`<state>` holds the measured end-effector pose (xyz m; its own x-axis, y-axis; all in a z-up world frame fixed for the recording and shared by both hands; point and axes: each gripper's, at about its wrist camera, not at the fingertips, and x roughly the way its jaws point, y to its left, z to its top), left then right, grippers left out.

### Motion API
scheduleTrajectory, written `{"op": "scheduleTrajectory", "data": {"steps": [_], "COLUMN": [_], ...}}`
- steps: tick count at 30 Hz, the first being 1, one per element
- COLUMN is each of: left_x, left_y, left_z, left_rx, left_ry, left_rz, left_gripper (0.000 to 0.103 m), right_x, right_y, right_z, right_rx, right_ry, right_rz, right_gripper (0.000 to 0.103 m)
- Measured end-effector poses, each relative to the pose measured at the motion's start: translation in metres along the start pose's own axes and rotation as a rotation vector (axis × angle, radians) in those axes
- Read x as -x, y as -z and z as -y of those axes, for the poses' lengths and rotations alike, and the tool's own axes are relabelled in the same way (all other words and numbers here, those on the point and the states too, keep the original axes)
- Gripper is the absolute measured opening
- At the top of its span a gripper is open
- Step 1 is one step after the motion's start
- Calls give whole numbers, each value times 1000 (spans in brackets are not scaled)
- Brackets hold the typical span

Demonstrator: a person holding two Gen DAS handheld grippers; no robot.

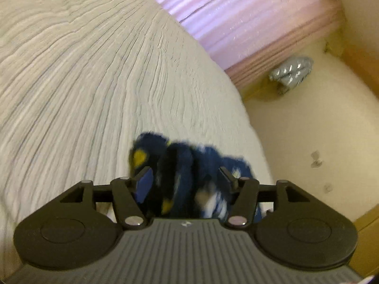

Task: Fold clothes

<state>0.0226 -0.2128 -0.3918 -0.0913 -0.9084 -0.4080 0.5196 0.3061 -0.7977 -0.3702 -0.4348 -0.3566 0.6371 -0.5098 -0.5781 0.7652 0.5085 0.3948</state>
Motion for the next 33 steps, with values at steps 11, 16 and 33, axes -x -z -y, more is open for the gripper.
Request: {"op": "scheduleTrajectory", "data": {"steps": [11,16,33], "left_x": [-21,-3,64], "left_y": [-5,2,60], "left_z": [-3,4,83], "left_rx": [-11,-100,-426], "left_ry": [15,-55,-273], "left_rz": [9,98,103], "left_gripper": [20,20,11], "right_x": [-56,-66,47], "right_y": [-27,-21,26], "right_z": [-6,-21,-32], "right_rx": [-59,-2,174], "right_ry": [-91,-91,-21], "right_rz": [-92,-83,49], "right_gripper": [75,76,75]}}
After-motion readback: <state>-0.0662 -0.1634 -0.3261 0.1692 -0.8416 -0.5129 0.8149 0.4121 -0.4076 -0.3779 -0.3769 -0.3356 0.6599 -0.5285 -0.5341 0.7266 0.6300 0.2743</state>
